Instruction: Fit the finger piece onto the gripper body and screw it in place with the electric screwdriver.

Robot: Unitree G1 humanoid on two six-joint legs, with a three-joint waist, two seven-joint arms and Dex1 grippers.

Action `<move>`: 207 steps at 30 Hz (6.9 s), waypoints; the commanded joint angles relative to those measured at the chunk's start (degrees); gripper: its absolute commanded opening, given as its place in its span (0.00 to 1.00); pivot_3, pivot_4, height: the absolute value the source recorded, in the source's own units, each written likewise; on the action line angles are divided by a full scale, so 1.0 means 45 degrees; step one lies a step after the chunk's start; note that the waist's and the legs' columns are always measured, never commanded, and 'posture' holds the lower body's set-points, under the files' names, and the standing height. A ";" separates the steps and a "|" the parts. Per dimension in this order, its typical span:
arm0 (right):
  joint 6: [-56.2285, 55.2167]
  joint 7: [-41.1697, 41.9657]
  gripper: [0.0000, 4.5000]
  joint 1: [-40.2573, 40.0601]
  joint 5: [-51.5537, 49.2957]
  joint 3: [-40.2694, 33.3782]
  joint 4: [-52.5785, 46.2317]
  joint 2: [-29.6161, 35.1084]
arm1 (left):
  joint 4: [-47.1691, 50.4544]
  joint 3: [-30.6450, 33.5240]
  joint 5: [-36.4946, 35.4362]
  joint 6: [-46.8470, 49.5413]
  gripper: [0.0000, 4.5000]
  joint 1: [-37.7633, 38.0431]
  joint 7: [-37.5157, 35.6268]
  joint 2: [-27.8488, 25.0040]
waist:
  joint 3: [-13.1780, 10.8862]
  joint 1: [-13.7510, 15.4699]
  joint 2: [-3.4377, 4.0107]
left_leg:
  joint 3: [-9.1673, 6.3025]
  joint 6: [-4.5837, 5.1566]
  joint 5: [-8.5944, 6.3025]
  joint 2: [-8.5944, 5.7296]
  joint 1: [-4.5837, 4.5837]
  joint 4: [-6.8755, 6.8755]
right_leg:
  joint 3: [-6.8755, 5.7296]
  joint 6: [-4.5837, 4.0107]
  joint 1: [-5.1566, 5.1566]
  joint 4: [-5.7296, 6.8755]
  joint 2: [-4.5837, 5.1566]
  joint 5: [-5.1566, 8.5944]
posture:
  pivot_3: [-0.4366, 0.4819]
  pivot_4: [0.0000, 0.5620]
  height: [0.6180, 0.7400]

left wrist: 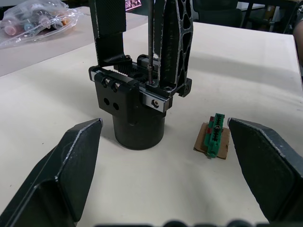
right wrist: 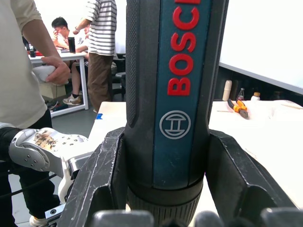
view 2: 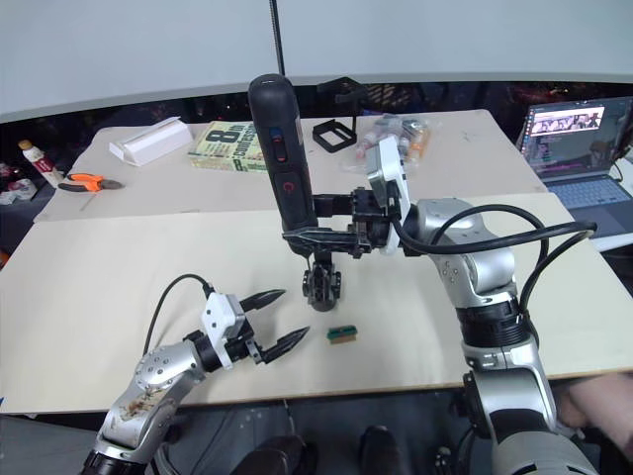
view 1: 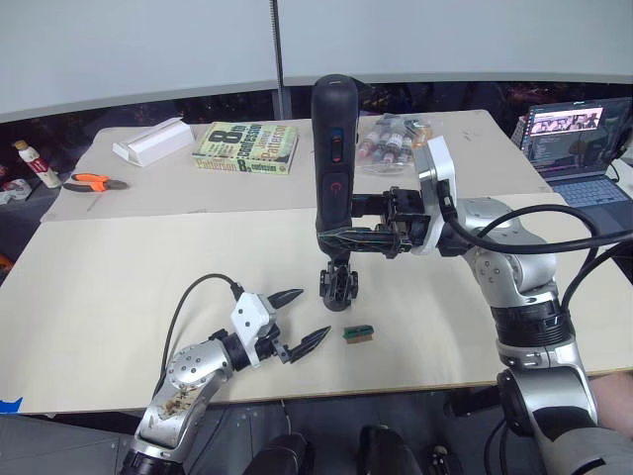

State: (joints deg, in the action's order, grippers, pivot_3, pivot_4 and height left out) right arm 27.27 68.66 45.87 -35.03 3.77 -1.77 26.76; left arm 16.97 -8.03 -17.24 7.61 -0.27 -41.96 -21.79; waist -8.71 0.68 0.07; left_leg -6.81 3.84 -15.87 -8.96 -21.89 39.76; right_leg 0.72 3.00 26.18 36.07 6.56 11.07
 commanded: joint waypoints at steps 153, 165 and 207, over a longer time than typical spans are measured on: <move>0.0698 -0.1444 0.43 -0.1214 0.1627 0.1601 0.0066 0.0348 | -0.5673 -0.0806 0.2027 -0.1351 0.50 -0.3728 -0.0037 0.2109 | 0.0086 -0.0008 -0.0049 | -0.0001 0.0000 0.0000 -0.0002 0.0038 0.0008 | -0.0001 0.0007 -0.0032 0.0005 0.0000 -0.0005 | 0.48 0.27 1.00; 0.0617 -0.1485 0.43 -0.1245 0.1497 0.1754 -0.0072 0.0419 | -0.5459 -0.0783 0.1982 -0.1235 0.50 -0.3557 -0.0001 0.2021 | 0.0171 -0.0025 -0.0096 | -0.0001 0.0001 -0.0004 0.0005 0.0086 -0.0009 | 0.0002 0.0007 -0.0066 0.0000 -0.0006 -0.0004 | 0.48 0.27 1.00; -0.0340 -0.0118 0.43 -0.0997 -0.2549 -0.3375 -0.2255 0.1266 | -0.5330 -0.0190 0.1483 -0.0942 0.99 -0.3343 0.0030 0.1831 | 0.0168 -0.0024 -0.0104 | -0.0002 0.0003 -0.0006 0.0003 -0.0019 0.0007 | 0.0001 0.0006 0.0014 -0.0004 -0.0001 -0.0005 | 0.48 0.27 1.00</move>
State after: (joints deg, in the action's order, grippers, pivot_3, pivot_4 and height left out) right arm 25.76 68.03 40.70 -44.01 -8.74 -8.64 31.70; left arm -9.15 -9.66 -9.41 2.81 -15.88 -41.56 -13.13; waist -7.96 0.57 -0.40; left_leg -6.82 3.86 -15.90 -8.95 -21.97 39.78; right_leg 0.74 3.03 26.24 36.05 6.56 11.04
